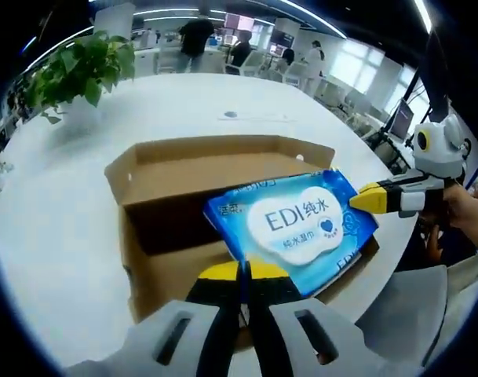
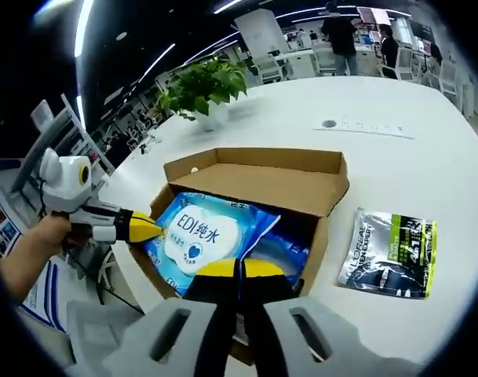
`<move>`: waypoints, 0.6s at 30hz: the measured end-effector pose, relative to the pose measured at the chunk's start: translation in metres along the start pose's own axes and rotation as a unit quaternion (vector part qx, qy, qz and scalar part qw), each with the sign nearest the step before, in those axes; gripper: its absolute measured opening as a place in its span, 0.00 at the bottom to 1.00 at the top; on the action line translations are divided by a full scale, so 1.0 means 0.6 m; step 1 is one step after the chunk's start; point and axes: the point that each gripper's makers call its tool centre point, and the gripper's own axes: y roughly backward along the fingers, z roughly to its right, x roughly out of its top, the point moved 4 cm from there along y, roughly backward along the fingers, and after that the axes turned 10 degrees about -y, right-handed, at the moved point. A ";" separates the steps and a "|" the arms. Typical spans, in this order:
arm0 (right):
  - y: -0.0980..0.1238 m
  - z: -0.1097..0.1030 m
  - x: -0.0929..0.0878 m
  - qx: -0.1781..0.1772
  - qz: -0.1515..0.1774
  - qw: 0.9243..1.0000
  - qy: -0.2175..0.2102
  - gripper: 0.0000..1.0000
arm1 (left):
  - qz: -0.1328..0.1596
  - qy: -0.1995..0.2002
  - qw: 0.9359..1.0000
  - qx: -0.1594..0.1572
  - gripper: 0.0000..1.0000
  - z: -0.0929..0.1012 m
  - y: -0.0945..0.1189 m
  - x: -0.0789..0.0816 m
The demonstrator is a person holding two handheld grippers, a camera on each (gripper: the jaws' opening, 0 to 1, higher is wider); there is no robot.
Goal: Operate the shoe box by opening the lid, removing the specified soft item, and placing it in the target area until the item is outside and the box remains undamaged.
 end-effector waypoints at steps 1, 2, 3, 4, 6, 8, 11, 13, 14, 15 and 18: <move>0.003 0.001 0.001 0.000 0.001 1.000 -0.001 0.00 | 0.002 -0.001 1.000 0.000 0.00 0.003 0.001 0.003; 0.008 0.004 0.003 -0.001 0.003 1.000 -0.001 0.00 | 0.003 -0.002 1.000 -0.001 0.00 0.006 0.002 0.006; 0.011 0.006 0.004 -0.001 0.005 1.000 -0.002 0.00 | 0.006 -0.003 1.000 -0.002 0.00 0.010 0.003 0.011; 0.015 0.009 0.006 -0.002 0.006 1.000 -0.003 0.00 | 0.008 -0.004 1.000 -0.002 0.00 0.014 0.003 0.014; 0.023 0.015 0.008 -0.004 0.009 1.000 -0.007 0.00 | 0.013 -0.004 1.000 -0.003 0.00 0.022 0.002 0.022; 0.032 0.023 0.011 -0.008 0.012 1.000 -0.010 0.00 | 0.016 0.000 1.000 -0.006 0.00 0.031 0.000 0.029; 0.044 0.035 0.014 -0.013 0.014 1.000 -0.017 0.00 | 0.021 0.006 1.000 -0.011 0.00 0.044 -0.004 0.036; 0.051 0.042 0.016 -0.015 0.016 1.000 -0.021 0.00 | 0.022 0.006 1.000 -0.014 0.00 0.047 -0.010 0.039; 0.055 0.047 0.016 -0.017 0.016 0.999 -0.024 0.00 | 0.023 0.004 1.000 -0.016 0.00 0.054 -0.013 0.042; 0.060 0.052 0.017 -0.019 0.017 0.999 -0.025 0.00 | 0.024 0.002 1.000 -0.019 0.00 0.060 -0.015 0.045; 0.071 0.063 0.019 -0.024 0.020 0.999 -0.028 0.00 | 0.024 -0.002 0.999 -0.023 0.00 0.068 -0.022 0.053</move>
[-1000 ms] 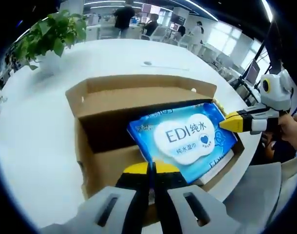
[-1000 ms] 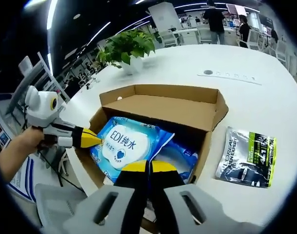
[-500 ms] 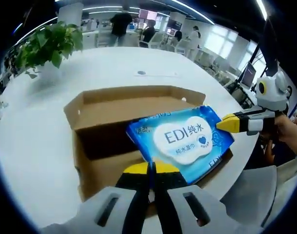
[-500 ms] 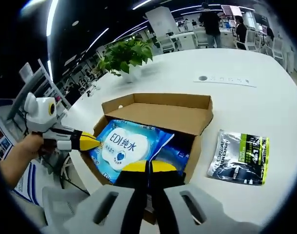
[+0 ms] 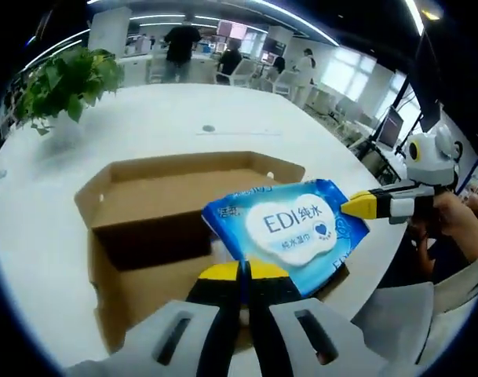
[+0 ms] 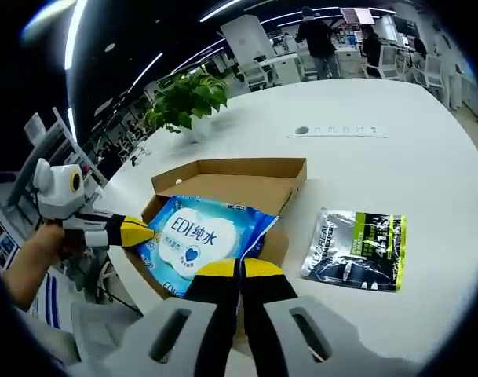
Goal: Operate the shoe box by opening the lid, removing the specified soft item, and placing it in the target area until the item is outside and the box remains undamaged.
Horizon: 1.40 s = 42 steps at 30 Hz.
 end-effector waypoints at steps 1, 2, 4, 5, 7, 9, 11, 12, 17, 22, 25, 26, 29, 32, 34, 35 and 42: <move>0.005 0.005 0.001 -0.003 0.001 1.000 0.000 0.00 | 0.000 -0.002 1.000 -0.002 0.00 0.003 -0.002 0.002; 0.007 0.008 0.002 -0.004 0.002 1.000 -0.001 0.00 | 0.000 -0.003 1.000 -0.004 0.00 0.008 -0.006 0.005; 0.015 0.016 0.004 -0.008 0.004 1.000 -0.002 0.00 | 0.001 -0.007 1.000 -0.006 0.00 0.018 -0.010 0.008; 0.017 0.020 0.006 -0.010 0.005 1.000 -0.002 0.00 | 0.002 -0.009 1.000 -0.007 0.00 0.023 -0.013 0.010; 0.023 0.027 0.007 -0.015 0.006 1.000 0.001 0.00 | 0.003 -0.013 1.000 -0.010 0.00 0.031 -0.018 0.014; 0.031 0.037 0.008 -0.020 0.005 1.000 0.002 0.00 | 0.001 -0.016 1.000 -0.015 0.00 0.039 -0.025 0.017; 0.037 0.043 0.009 -0.022 0.004 1.000 0.003 0.00 | 0.002 -0.018 1.000 -0.019 0.00 0.047 -0.030 0.019; 0.041 0.047 0.009 -0.024 0.004 1.000 0.002 0.00 | 0.003 -0.019 1.000 -0.021 0.00 0.052 -0.032 0.022; 0.055 0.065 0.013 -0.032 0.006 0.999 -0.001 0.00 | 0.010 -0.022 0.999 -0.027 0.00 0.071 -0.042 0.030; 0.069 0.082 0.015 -0.042 0.008 0.999 -0.002 0.00 | 0.014 -0.030 0.999 -0.033 0.00 0.092 -0.051 0.037; 0.077 0.091 0.016 -0.046 0.010 0.999 -0.005 0.00 | 0.017 -0.032 0.999 -0.037 0.00 0.102 -0.055 0.043; 0.080 0.095 0.016 -0.048 0.010 0.999 -0.007 0.00 | 0.017 -0.033 0.999 -0.037 0.00 0.105 -0.056 0.045; 0.088 0.104 0.018 -0.052 0.013 0.999 -0.010 0.00 | 0.019 -0.037 0.998 -0.041 0.00 0.115 -0.062 0.051; 0.094 0.113 0.020 -0.057 0.016 0.998 -0.012 0.00 | 0.022 -0.041 0.998 -0.043 0.00 0.124 -0.068 0.056; 0.100 0.119 0.021 -0.059 0.019 0.998 -0.012 0.00 | 0.023 -0.043 0.998 -0.046 0.00 0.131 -0.072 0.058; 0.102 0.121 0.021 -0.060 0.020 0.998 -0.013 0.00 | 0.024 -0.044 0.998 -0.046 0.00 0.134 -0.074 0.059; 0.122 0.141 0.024 -0.071 0.026 0.997 -0.016 0.00 | 0.028 -0.050 0.997 -0.056 0.00 0.156 -0.088 0.071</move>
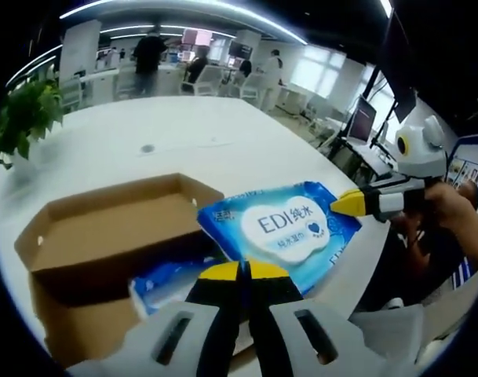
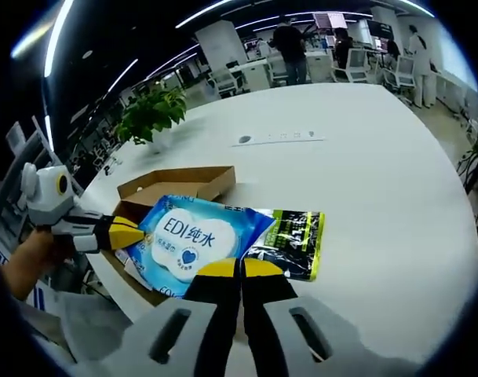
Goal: Operate the shoe box by opening the lid, removing the specified soft item, and placing it in the target area until the item is outside and the box remains undamaged.
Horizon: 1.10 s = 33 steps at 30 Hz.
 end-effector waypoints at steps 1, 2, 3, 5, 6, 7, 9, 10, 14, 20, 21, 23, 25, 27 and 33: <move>0.003 0.004 0.001 -0.003 0.001 1.000 0.000 0.00 | 0.001 -0.001 1.000 -0.001 0.00 0.002 -0.002 0.002; 0.004 0.006 0.001 -0.004 0.002 1.000 0.001 0.00 | 0.002 -0.003 1.000 -0.003 0.00 0.006 -0.005 0.005; 0.006 0.009 0.001 -0.007 0.003 1.000 0.003 0.00 | 0.003 -0.005 1.000 -0.004 0.00 0.008 -0.007 0.007; 0.010 0.015 0.002 -0.012 0.004 1.000 0.004 0.00 | 0.003 -0.008 1.000 -0.007 0.00 0.014 -0.011 0.011; 0.012 0.017 0.002 -0.013 0.005 1.000 0.005 0.00 | 0.003 -0.009 1.000 -0.009 0.00 0.015 -0.013 0.012; 0.014 0.021 0.002 -0.015 0.006 1.000 0.004 0.00 | 0.004 -0.010 1.000 -0.011 0.00 0.017 -0.015 0.014; 0.016 0.025 0.003 -0.017 0.008 1.000 0.002 0.00 | 0.004 -0.013 1.000 -0.014 0.00 0.022 -0.020 0.017; 0.018 0.029 0.003 -0.019 0.009 1.000 0.001 0.00 | 0.004 -0.014 1.000 -0.015 0.00 0.023 -0.022 0.018; 0.023 0.040 0.004 -0.025 0.011 1.000 -0.005 0.00 | 0.004 -0.019 1.000 -0.022 0.00 0.030 -0.032 0.024; 0.024 0.056 0.007 -0.033 0.014 0.999 -0.010 0.00 | 0.003 -0.025 0.999 -0.027 0.00 0.037 -0.050 0.031; 0.023 0.060 0.008 -0.035 0.014 0.999 -0.012 0.00 | 0.003 -0.026 0.999 -0.027 0.00 0.037 -0.053 0.032; 0.020 0.065 0.010 -0.037 0.014 0.999 -0.013 0.00 | 0.003 -0.027 0.999 -0.028 0.00 0.038 -0.060 0.034; 0.016 0.071 0.013 -0.040 0.014 0.999 -0.013 0.00 | 0.001 -0.028 0.999 -0.029 0.00 0.038 -0.068 0.036; 0.012 0.078 0.015 -0.042 0.012 0.999 -0.015 0.00 | 0.000 -0.028 0.999 -0.030 0.00 0.037 -0.076 0.039; -0.008 0.100 0.021 -0.048 0.006 0.999 -0.013 0.00 | -0.011 -0.033 0.999 -0.032 0.00 0.034 -0.102 0.039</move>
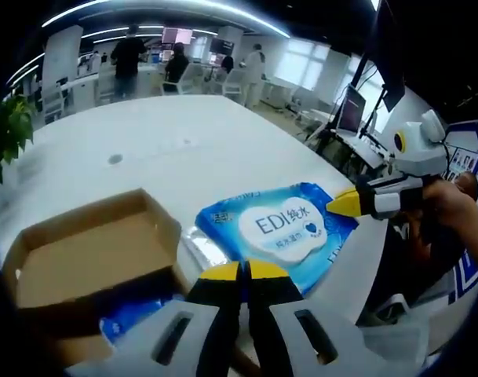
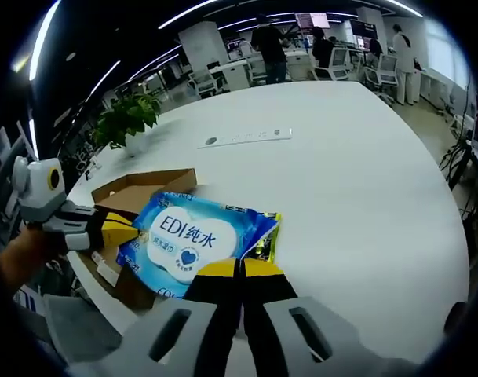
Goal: Operate the shoe box by opening the lid, removing the specified soft item, and placing it in the target area until the item is outside and the box remains undamaged.
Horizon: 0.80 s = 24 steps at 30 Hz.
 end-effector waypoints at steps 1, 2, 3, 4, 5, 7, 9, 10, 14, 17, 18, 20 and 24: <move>-0.004 0.002 0.001 0.000 -0.001 1.000 0.001 0.00 | -0.002 -0.001 1.000 0.000 0.00 -0.001 -0.004 0.000; -0.009 0.005 0.002 0.000 -0.002 1.000 0.003 0.00 | -0.004 -0.003 1.000 0.001 0.00 -0.002 -0.007 -0.001; -0.013 0.007 0.002 0.001 -0.002 1.000 0.003 0.00 | -0.006 -0.005 1.000 0.002 0.00 -0.004 -0.009 -0.001; -0.016 0.008 0.003 0.001 -0.003 1.000 0.003 0.00 | -0.009 -0.008 1.000 0.003 0.00 -0.006 -0.014 -0.002; -0.020 0.010 0.004 0.001 -0.004 1.000 0.004 0.00 | -0.012 -0.012 1.000 0.004 0.00 -0.007 -0.016 -0.002; -0.030 0.013 0.006 0.004 -0.006 1.000 0.006 0.00 | -0.018 -0.024 0.999 0.009 0.00 -0.012 -0.023 -0.004; -0.040 0.017 0.009 0.005 -0.011 1.000 0.012 0.00 | -0.023 -0.035 0.999 0.012 0.00 -0.016 -0.028 -0.004; -0.046 0.019 0.011 0.005 -0.011 1.000 0.014 0.00 | -0.027 -0.044 0.999 0.016 0.00 -0.019 -0.030 -0.005; -0.064 0.026 0.016 0.003 -0.017 1.000 0.026 0.00 | -0.041 -0.064 0.997 0.018 0.00 -0.024 -0.041 -0.008; -0.079 0.031 0.017 0.001 -0.021 0.999 0.040 0.00 | -0.050 -0.081 0.995 0.020 0.00 -0.025 -0.049 -0.011; -0.082 0.033 0.018 -0.001 -0.021 0.999 0.042 0.00 | -0.053 -0.085 0.995 0.020 0.00 -0.026 -0.051 -0.012; -0.089 0.037 0.017 -0.002 -0.022 0.999 0.044 0.00 | -0.060 -0.099 0.993 0.020 0.00 -0.026 -0.058 -0.013; -0.103 0.044 0.014 -0.004 -0.026 0.999 0.046 0.00 | -0.079 -0.129 0.988 0.022 0.00 -0.027 -0.070 -0.016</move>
